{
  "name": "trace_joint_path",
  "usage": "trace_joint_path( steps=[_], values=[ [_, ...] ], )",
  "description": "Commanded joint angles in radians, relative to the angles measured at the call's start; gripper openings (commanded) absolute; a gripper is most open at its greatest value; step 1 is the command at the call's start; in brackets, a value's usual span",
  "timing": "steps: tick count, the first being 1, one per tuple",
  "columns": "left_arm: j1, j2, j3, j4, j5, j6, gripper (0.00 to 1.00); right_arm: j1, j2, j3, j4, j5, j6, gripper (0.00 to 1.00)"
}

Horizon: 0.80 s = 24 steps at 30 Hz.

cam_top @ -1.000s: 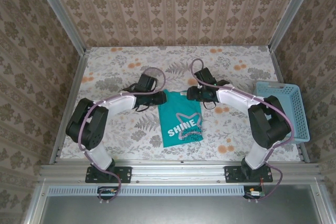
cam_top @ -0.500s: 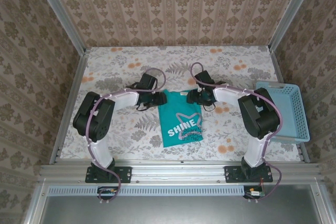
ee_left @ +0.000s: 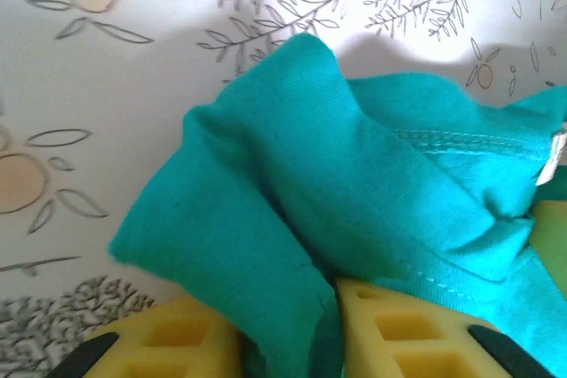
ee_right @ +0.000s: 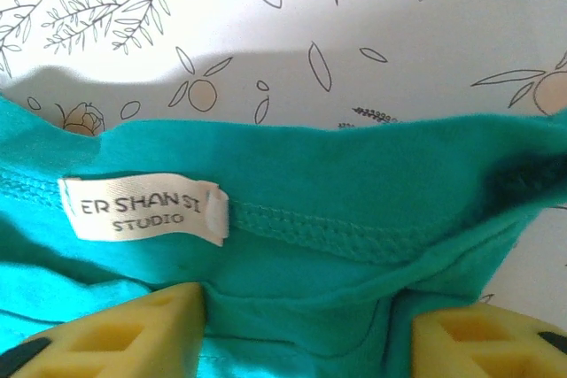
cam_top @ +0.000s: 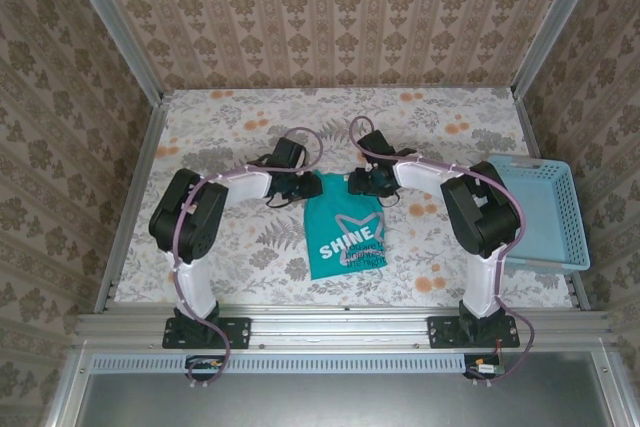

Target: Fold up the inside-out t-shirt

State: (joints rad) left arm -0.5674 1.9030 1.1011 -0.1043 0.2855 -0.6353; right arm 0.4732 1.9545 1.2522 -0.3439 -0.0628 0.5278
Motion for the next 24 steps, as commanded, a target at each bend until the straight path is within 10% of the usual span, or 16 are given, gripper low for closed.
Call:
trace_joint_path(
  steps=[1, 14, 24],
  values=[
    [-0.019, 0.012, 0.004, 0.055, 0.07, -0.007, 0.28, 0.064, 0.074, 0.015, 0.062, -0.13, 0.017, 0.48],
    [0.037, -0.141, -0.139, 0.099, 0.063, -0.001, 0.13, 0.037, -0.145, -0.143, 0.163, -0.118, 0.024, 0.0],
    [0.056, -0.35, -0.207, 0.111, 0.084, 0.034, 0.05, 0.008, -0.448, -0.319, 0.322, -0.19, 0.054, 0.0]
  ],
)
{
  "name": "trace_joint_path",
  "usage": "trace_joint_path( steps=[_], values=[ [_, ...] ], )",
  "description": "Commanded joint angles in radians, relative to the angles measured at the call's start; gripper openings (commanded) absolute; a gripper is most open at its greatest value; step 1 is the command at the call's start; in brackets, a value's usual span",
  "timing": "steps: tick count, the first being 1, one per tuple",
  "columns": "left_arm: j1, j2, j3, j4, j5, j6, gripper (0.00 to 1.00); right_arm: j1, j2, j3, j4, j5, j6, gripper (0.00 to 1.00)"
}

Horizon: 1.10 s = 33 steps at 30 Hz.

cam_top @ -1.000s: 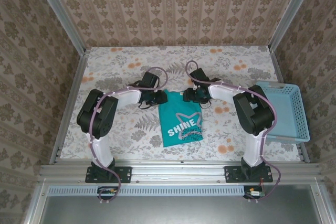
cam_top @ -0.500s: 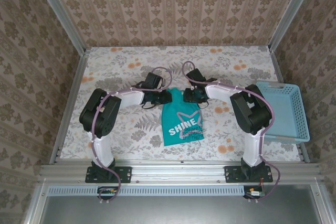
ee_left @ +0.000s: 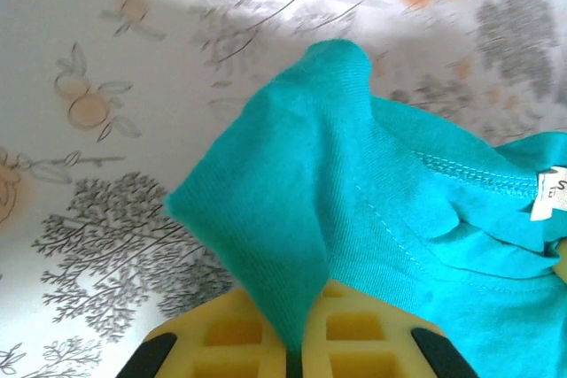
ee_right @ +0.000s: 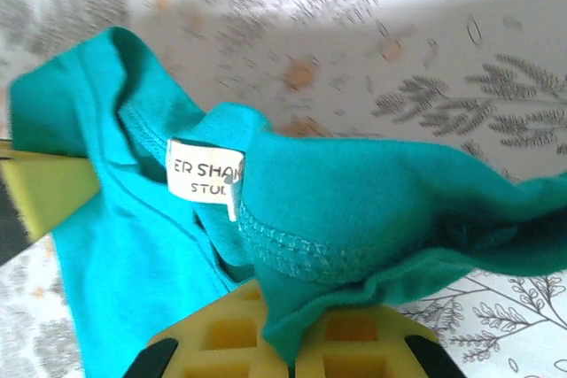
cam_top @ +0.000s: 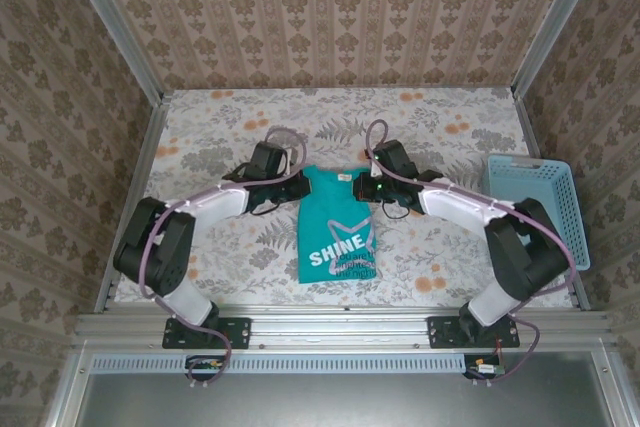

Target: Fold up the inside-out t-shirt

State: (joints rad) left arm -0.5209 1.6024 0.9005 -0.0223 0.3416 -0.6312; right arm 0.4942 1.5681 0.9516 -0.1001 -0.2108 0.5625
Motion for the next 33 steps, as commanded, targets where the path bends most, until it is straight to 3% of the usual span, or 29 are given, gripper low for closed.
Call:
trace_joint_path(
  steps=[1, 8, 15, 18, 21, 24, 27, 33],
  values=[
    [0.011, -0.062, 0.0, 0.025, 0.035, 0.033, 0.04, -0.02, -0.079, -0.02, 0.082, -0.053, 0.022, 0.0],
    [0.044, -0.111, 0.108, -0.007, 0.075, 0.065, 0.03, -0.074, -0.139, 0.041, 0.075, -0.057, -0.01, 0.0],
    [0.099, -0.035, 0.457, -0.121, 0.1, 0.168, 0.0, -0.161, -0.029, 0.347, 0.023, -0.092, -0.065, 0.0],
    [0.108, -0.038, 0.497, -0.13, 0.117, 0.187, 0.0, -0.163, -0.003, 0.405, 0.025, -0.104, -0.081, 0.0],
    [0.099, -0.1, 0.374, -0.037, 0.145, 0.191, 0.01, -0.156, -0.025, 0.317, 0.111, -0.138, -0.067, 0.0],
    [0.073, -0.183, 0.175, 0.071, 0.158, 0.179, 0.01, -0.132, -0.088, 0.109, 0.228, -0.145, -0.07, 0.0],
    [-0.026, -0.276, -0.049, 0.203, 0.155, 0.166, 0.02, -0.095, -0.169, -0.111, 0.325, -0.131, -0.071, 0.0],
    [-0.249, -0.429, -0.321, 0.225, 0.05, 0.13, 0.02, -0.042, -0.446, -0.433, 0.285, -0.064, -0.003, 0.0]
  ],
)
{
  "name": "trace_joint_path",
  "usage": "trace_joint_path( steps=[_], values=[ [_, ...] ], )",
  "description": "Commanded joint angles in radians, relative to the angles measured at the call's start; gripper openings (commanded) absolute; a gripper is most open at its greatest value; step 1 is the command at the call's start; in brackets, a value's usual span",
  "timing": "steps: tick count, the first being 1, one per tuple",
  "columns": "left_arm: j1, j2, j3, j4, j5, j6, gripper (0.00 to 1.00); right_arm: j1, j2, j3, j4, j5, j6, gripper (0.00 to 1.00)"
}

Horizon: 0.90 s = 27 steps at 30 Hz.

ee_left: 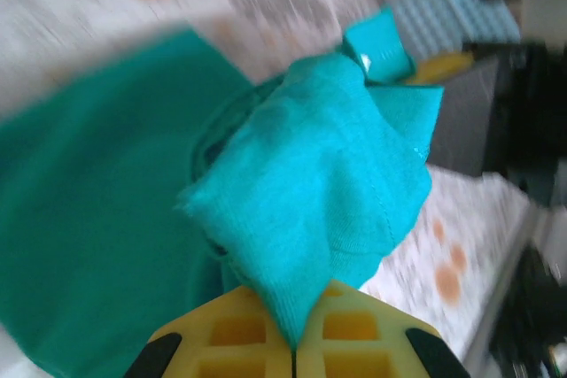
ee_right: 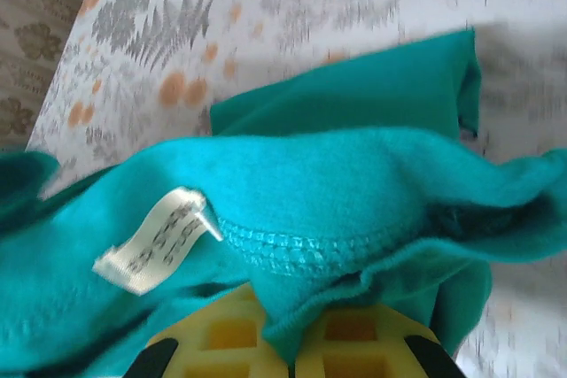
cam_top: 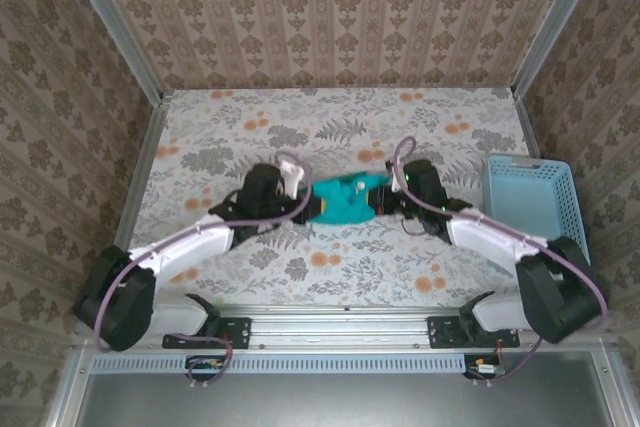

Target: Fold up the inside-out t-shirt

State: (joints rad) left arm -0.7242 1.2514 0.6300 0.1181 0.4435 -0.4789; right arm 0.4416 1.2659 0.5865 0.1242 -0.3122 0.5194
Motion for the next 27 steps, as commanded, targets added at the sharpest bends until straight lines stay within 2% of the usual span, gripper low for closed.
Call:
trace_joint_path(
  steps=[1, 5, 9, 18, 27],
  values=[
    [-0.057, -0.099, -0.083, 0.087, -0.078, -0.051, 0.02, 0.015, -0.179, -0.102, 0.048, 0.038, 0.057, 0.0],
    [-0.064, -0.151, -0.169, 0.122, -0.146, -0.138, 0.03, 0.032, -0.292, -0.188, 0.014, 0.061, 0.128, 0.0],
    [-0.055, -0.117, -0.142, 0.103, -0.221, -0.154, 0.04, 0.033, -0.272, -0.145, -0.052, 0.104, 0.138, 0.0],
    [0.01, 0.091, 0.012, -0.006, -0.269, -0.175, 0.03, 0.032, 0.021, 0.131, -0.269, 0.192, 0.063, 0.0],
    [0.046, 0.258, 0.097, -0.053, -0.279, -0.181, 0.09, 0.032, 0.291, 0.292, -0.337, 0.264, 0.011, 0.0]
  ],
)
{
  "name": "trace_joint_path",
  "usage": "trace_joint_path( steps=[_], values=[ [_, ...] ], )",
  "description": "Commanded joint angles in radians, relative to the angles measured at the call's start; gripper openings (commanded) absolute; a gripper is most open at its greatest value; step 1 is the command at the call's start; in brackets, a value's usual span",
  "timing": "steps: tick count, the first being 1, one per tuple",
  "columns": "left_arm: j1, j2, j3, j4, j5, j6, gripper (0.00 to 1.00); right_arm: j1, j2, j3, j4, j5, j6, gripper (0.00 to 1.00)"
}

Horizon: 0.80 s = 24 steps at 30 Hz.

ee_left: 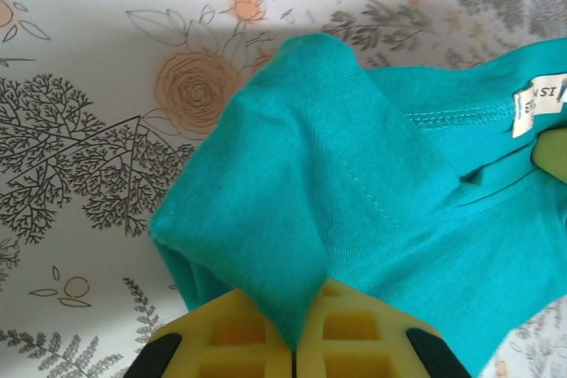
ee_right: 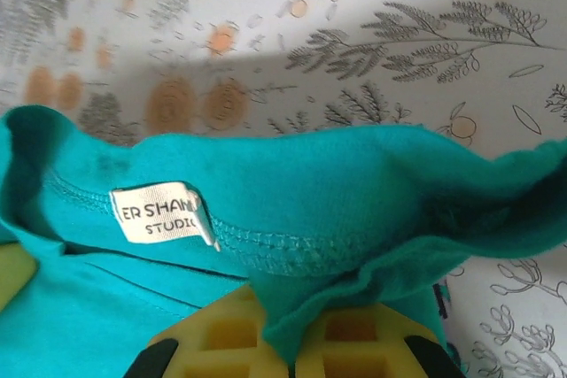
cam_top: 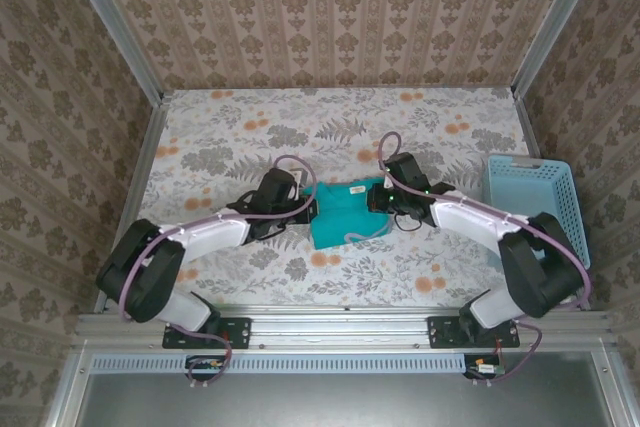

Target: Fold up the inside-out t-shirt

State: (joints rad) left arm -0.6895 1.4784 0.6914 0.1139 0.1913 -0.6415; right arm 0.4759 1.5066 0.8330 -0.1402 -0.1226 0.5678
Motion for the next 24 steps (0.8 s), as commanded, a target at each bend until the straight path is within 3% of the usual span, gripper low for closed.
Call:
trace_joint_path(
  steps=[1, 5, 7, 11, 14, 17, 19, 24],
  values=[
    [0.011, 0.044, 0.041, -0.053, -0.028, -0.021, 0.1, -0.002, 0.077, 0.064, -0.089, 0.091, -0.037, 0.0],
    [0.016, 0.086, 0.068, -0.079, -0.029, -0.026, 0.17, -0.002, 0.12, 0.081, -0.093, 0.099, -0.029, 0.0],
    [0.02, 0.102, 0.086, -0.104, -0.035, -0.024, 0.26, -0.002, 0.125, 0.082, -0.09, 0.099, -0.024, 0.03],
    [0.04, 0.076, 0.122, -0.227, -0.082, -0.03, 0.44, -0.002, 0.078, 0.09, -0.139, 0.141, -0.037, 0.32],
    [0.034, -0.019, 0.151, -0.388, -0.194, -0.016, 0.56, 0.005, -0.009, 0.093, -0.218, 0.231, -0.06, 0.52],
    [-0.003, -0.129, 0.179, -0.535, -0.328, -0.014, 0.59, 0.039, -0.107, 0.098, -0.315, 0.36, -0.095, 0.65],
    [-0.048, -0.179, 0.179, -0.56, -0.36, -0.021, 0.59, 0.074, -0.17, 0.103, -0.366, 0.419, -0.107, 0.68],
    [-0.167, -0.165, 0.145, -0.418, -0.318, -0.069, 0.6, 0.182, -0.201, 0.044, -0.299, 0.357, -0.072, 0.71]
  ],
)
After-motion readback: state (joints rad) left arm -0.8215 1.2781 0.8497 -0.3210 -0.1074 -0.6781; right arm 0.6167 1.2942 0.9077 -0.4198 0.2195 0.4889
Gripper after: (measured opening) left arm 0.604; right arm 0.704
